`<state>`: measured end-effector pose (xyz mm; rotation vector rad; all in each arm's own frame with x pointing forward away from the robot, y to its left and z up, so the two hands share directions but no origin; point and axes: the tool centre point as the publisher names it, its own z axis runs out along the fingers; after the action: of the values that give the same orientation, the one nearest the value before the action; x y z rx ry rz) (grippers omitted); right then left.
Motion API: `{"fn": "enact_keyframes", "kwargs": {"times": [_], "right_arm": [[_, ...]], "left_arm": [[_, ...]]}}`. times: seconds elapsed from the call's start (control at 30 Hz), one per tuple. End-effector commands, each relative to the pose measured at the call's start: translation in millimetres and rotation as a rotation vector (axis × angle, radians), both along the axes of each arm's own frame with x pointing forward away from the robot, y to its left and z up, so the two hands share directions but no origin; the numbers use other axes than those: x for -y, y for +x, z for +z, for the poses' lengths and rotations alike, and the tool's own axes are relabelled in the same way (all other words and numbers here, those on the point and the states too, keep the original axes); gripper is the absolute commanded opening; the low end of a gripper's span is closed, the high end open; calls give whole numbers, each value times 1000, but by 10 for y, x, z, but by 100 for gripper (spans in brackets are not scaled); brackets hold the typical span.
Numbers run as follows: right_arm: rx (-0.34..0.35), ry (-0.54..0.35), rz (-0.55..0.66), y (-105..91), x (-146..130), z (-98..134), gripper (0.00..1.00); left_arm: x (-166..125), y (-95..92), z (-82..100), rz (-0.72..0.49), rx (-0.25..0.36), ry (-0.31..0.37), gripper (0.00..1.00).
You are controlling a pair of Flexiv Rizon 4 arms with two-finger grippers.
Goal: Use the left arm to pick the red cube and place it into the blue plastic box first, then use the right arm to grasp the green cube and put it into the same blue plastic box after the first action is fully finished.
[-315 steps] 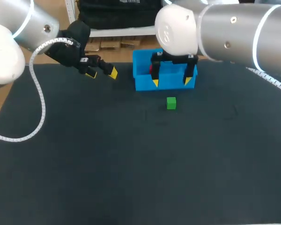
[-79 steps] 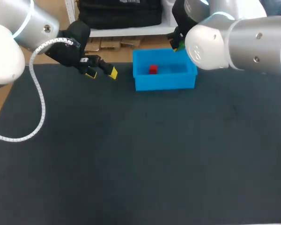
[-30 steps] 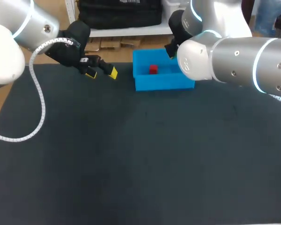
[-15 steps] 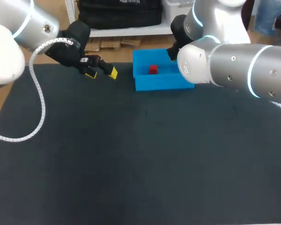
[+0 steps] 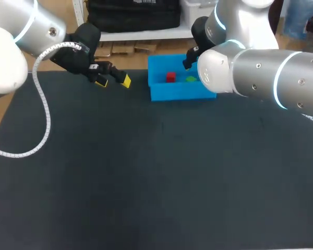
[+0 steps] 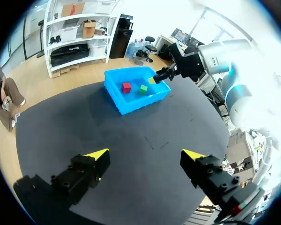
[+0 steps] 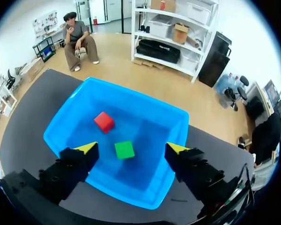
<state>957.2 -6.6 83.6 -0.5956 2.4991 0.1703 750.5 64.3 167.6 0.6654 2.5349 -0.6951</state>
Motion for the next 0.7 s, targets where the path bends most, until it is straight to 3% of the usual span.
{"fn": "enact_keyframes", "kwargs": {"times": [0.03, 0.7], "right_arm": [[6, 1, -5, -37, 10, 26, 100], [61, 38, -30, -317, 194, 440, 100]], "left_arm": [[-11, -8, -8, -2, 3, -5, 100], [-11, -8, -8, -2, 3, -5, 100]]}}
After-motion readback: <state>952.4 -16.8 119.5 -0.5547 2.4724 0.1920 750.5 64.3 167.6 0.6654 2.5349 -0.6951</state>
